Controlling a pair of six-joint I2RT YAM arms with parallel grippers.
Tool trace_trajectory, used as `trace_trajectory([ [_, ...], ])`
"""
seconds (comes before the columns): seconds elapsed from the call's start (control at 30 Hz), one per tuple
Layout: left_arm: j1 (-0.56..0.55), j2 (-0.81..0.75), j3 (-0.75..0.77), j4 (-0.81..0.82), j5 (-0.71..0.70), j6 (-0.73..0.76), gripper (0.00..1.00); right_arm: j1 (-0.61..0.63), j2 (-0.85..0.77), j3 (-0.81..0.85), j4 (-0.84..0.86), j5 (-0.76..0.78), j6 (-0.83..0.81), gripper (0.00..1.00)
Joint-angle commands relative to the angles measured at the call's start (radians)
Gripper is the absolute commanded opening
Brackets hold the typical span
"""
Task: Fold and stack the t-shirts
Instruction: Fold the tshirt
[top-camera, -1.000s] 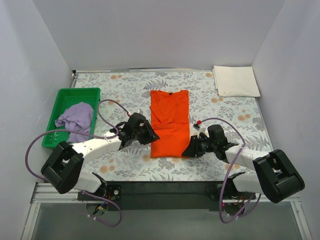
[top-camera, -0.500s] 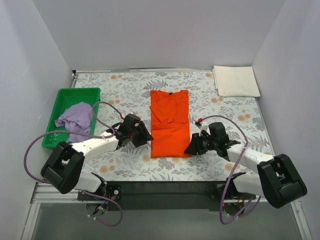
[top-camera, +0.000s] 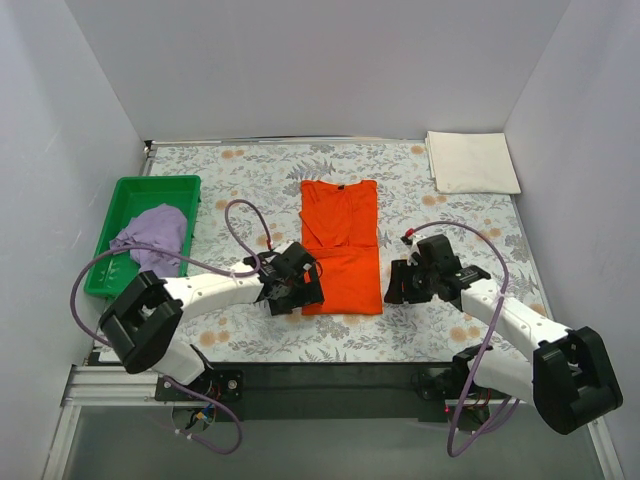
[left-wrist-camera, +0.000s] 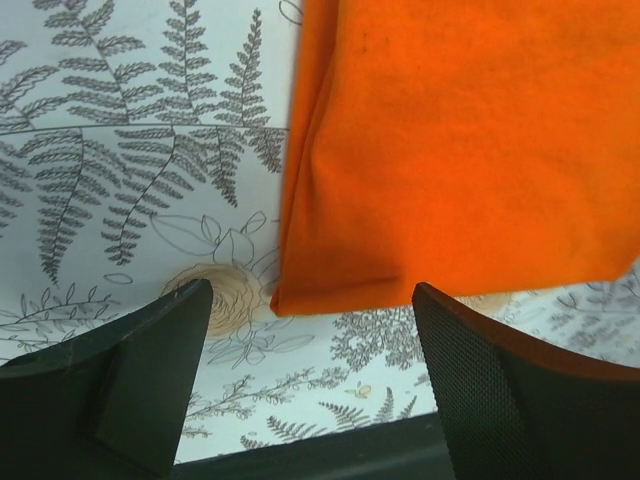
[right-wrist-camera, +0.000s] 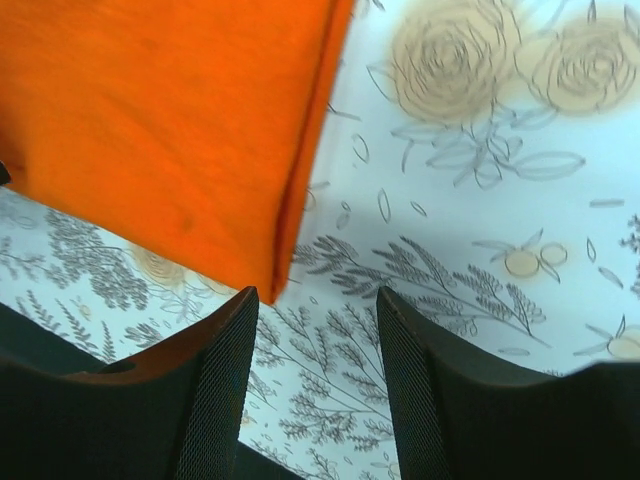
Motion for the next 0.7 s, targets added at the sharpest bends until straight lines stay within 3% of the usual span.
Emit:
trace_trajectory([
  [0.0,-0.028,0.052,0.083,-0.078,-0.091,0.001,0.73,0.023,0.015,0.047,-0.086,0.073,0.042,0.48],
  [0.3,-0.034,0.088,0.083,-0.085,-0.059,-0.001,0.62,0.146,0.111,0.107,-0.086,0.131,0.148,0.43],
  [0.67,-0.048,0.155,0.073,-0.088,-0.034,-0.007,0.58,0.252,0.259,0.162,-0.109,0.229,0.22,0.4],
])
